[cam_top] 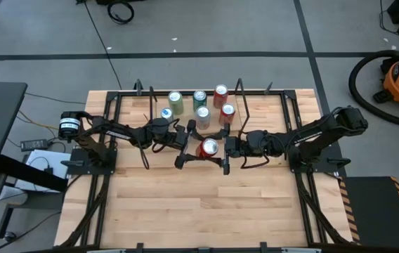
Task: Place canned beverage on shelf
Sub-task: Put the red-black soda can on the shelf
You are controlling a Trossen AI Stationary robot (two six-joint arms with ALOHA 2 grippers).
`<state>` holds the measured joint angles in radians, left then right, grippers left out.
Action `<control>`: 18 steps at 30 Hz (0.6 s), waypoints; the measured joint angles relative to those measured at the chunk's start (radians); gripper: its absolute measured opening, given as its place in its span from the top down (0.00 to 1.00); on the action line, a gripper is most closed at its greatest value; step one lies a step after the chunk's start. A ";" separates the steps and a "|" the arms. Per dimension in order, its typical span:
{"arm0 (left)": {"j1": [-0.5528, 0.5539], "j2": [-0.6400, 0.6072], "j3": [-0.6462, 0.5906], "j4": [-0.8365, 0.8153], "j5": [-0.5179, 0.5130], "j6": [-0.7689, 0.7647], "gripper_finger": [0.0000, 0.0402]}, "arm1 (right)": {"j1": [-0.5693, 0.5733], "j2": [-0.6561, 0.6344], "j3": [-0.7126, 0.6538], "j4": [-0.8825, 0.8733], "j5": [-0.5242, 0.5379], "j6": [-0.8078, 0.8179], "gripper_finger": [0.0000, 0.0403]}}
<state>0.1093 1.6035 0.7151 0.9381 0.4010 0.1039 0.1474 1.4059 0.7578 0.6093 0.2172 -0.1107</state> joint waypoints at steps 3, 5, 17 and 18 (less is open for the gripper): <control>-0.002 0.000 0.000 -0.003 -0.035 0.009 0.22 | 0.003 0.000 0.000 -0.004 0.026 0.004 0.20; -0.002 0.000 0.000 -0.003 -0.049 0.011 0.20 | 0.010 0.000 0.000 -0.004 0.042 0.008 0.21; -0.002 -0.002 0.001 0.011 -0.236 0.080 0.03 | 0.061 0.000 -0.002 -0.027 0.317 0.070 0.20; -0.003 -0.002 0.001 0.009 -0.267 0.098 0.02 | 0.067 0.000 -0.002 -0.034 0.354 0.087 0.20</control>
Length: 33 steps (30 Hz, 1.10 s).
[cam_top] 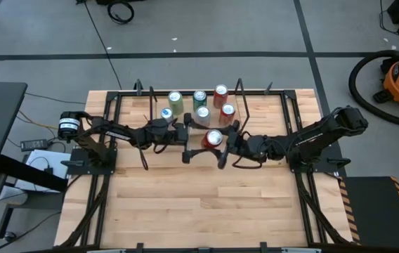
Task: Place canned beverage on shelf
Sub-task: Put the red-black soda can on the shelf
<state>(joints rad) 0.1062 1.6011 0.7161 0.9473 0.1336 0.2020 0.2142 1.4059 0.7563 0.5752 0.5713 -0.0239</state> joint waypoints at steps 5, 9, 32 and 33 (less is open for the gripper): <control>-0.048 -0.001 0.000 -0.065 -0.220 0.062 0.02 | 0.035 0.000 -0.001 -0.044 0.195 0.075 0.20; -0.117 0.000 0.000 -0.148 -0.426 0.071 0.01 | 0.041 0.000 0.000 -0.115 0.306 0.217 0.20; -0.370 0.234 -0.001 -0.020 -0.763 -0.138 0.01 | 0.176 0.201 0.002 0.041 0.472 0.431 0.20; -0.373 0.249 -0.001 0.009 -0.766 -0.138 0.01 | 0.180 0.222 0.002 0.063 0.483 0.441 0.20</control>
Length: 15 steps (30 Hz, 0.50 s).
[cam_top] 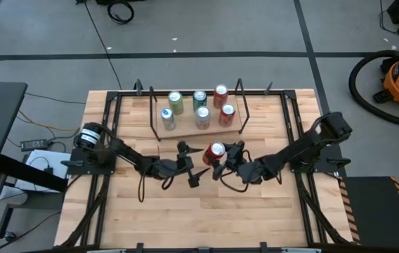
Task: Place canned beverage on shelf
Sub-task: Put the red-black soda can on the shelf
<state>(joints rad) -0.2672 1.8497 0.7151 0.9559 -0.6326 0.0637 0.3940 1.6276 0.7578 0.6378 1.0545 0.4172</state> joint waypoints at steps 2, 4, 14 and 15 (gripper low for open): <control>-0.002 0.019 0.000 0.035 -0.001 0.000 0.01 | 0.008 0.040 0.000 0.054 0.025 0.002 0.20; -0.001 0.039 0.000 0.060 -0.001 -0.001 0.01 | 0.014 0.078 0.000 0.120 0.055 -0.007 0.20; 0.012 0.050 0.002 0.059 0.001 0.020 0.02 | 0.011 0.192 0.000 0.343 0.067 -0.070 0.20; 0.012 0.050 0.002 0.053 0.001 0.020 0.02 | 0.010 0.193 0.000 0.350 0.067 -0.071 0.20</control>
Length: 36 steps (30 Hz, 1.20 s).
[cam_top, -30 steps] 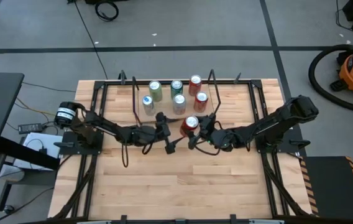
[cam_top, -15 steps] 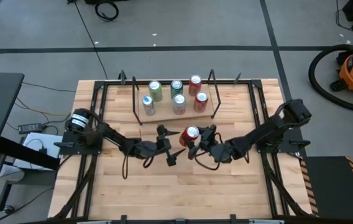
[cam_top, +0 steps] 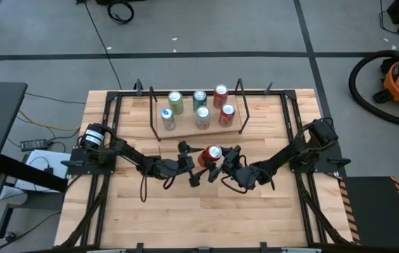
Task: Place canned beverage on shelf
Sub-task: Put the red-black soda can on the shelf
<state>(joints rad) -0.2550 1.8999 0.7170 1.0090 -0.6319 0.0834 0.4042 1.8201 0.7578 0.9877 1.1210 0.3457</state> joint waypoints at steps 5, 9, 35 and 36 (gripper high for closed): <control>0.000 0.000 0.000 -0.005 0.000 0.000 0.08 | 0.000 0.011 0.000 0.049 0.000 -0.005 0.20; -0.005 -0.001 0.000 -0.022 0.000 -0.014 0.15 | -0.007 0.012 0.000 0.053 -0.013 -0.009 0.20; 0.072 -0.061 -0.058 -0.130 0.412 -0.029 0.21 | -0.043 -0.175 0.001 -0.333 -0.486 -0.097 0.07; 0.083 -0.063 -0.058 -0.134 0.460 -0.039 0.21 | -0.043 -0.178 0.001 -0.342 -0.501 -0.123 0.07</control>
<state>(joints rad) -0.1716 1.8366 0.6587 0.8754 -0.1721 0.0444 0.3614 1.6424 0.7589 0.6453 0.6202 0.2227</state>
